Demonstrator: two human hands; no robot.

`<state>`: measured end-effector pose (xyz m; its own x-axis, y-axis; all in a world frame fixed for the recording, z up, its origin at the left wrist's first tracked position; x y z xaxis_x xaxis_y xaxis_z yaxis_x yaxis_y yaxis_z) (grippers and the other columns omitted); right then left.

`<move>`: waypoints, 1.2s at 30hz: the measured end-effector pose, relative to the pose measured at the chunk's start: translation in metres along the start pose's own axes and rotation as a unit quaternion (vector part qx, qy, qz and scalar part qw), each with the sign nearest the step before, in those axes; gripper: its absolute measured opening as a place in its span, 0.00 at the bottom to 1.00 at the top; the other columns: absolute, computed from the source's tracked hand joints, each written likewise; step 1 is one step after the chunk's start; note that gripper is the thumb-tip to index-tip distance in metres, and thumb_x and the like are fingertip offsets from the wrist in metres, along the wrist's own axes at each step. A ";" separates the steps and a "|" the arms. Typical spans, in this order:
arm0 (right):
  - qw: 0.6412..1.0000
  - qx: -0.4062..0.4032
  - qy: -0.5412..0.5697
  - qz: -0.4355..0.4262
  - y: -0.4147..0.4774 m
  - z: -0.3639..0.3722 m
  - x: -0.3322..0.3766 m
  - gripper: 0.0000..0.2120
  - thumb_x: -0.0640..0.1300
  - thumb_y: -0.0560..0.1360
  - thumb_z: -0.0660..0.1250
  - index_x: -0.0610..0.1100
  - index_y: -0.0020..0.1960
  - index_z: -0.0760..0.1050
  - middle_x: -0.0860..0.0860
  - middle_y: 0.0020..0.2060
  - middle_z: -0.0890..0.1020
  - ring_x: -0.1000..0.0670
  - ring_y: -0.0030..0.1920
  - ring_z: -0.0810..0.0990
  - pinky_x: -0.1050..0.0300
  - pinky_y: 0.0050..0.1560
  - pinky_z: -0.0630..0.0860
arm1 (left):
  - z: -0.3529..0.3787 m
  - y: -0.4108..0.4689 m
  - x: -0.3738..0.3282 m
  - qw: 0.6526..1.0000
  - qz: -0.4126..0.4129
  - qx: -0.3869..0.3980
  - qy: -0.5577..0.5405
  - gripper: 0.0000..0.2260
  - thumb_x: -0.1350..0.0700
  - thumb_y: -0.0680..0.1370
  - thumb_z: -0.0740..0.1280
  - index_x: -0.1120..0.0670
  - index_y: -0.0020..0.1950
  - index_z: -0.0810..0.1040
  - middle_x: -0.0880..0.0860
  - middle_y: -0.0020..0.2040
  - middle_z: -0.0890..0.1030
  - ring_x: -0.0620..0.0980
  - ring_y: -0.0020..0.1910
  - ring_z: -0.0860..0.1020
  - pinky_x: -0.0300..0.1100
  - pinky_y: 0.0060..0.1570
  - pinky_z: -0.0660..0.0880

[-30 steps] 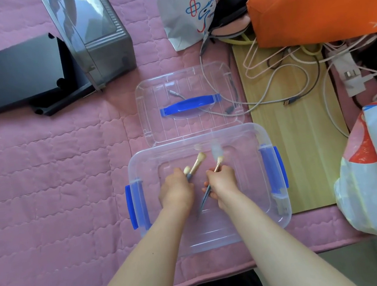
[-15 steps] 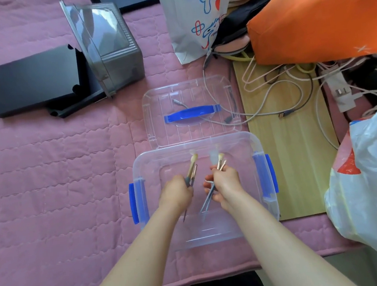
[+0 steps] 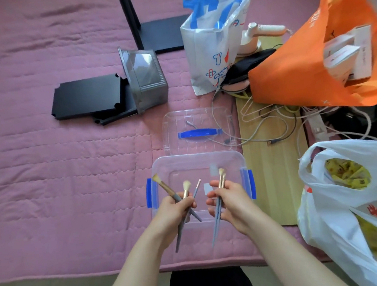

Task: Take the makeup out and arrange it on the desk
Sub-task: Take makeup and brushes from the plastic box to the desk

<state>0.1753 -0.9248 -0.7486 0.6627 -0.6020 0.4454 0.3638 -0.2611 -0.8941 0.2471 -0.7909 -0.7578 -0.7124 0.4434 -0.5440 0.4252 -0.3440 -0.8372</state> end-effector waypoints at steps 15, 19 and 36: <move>0.982 0.113 -0.149 -0.031 -0.153 0.024 0.006 0.13 0.32 0.77 0.57 0.43 0.57 0.73 0.45 0.39 0.79 0.49 0.36 0.80 0.56 0.35 0.78 | 0.012 -0.165 0.010 0.948 0.041 -0.031 -0.313 0.06 0.62 0.81 0.59 0.62 0.51 0.74 0.53 0.33 0.75 0.47 0.35 0.74 0.39 0.39 0.72; 0.969 0.148 -0.194 -0.031 -0.182 0.046 -0.002 0.13 0.32 0.78 0.56 0.41 0.59 0.72 0.43 0.39 0.79 0.48 0.35 0.80 0.53 0.38 0.80 | -0.005 -0.209 0.028 0.932 0.046 -0.067 -0.353 0.06 0.61 0.82 0.59 0.62 0.49 0.73 0.54 0.35 0.75 0.50 0.34 0.78 0.42 0.38 0.79; 0.830 0.315 -0.456 -0.071 -0.312 0.207 -0.119 0.14 0.34 0.80 0.53 0.50 0.55 0.72 0.45 0.37 0.78 0.51 0.30 0.75 0.57 0.34 0.72 | -0.127 -0.394 0.147 0.873 0.102 -0.327 -0.347 0.08 0.57 0.82 0.60 0.62 0.54 0.72 0.56 0.42 0.70 0.45 0.24 0.58 0.37 0.23 0.55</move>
<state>0.1183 -0.6152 -0.5134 0.6992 0.2961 0.6507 0.5602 0.3385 -0.7560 0.0454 -0.4854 -0.5153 -0.6544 -0.2583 -0.7107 0.6497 0.2887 -0.7032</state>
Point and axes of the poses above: each hand's wrist, its own y-axis towards the middle knuckle, its own z-axis out of the palm, x = y × z, the point moved 9 cm from there along y, towards the middle knuckle
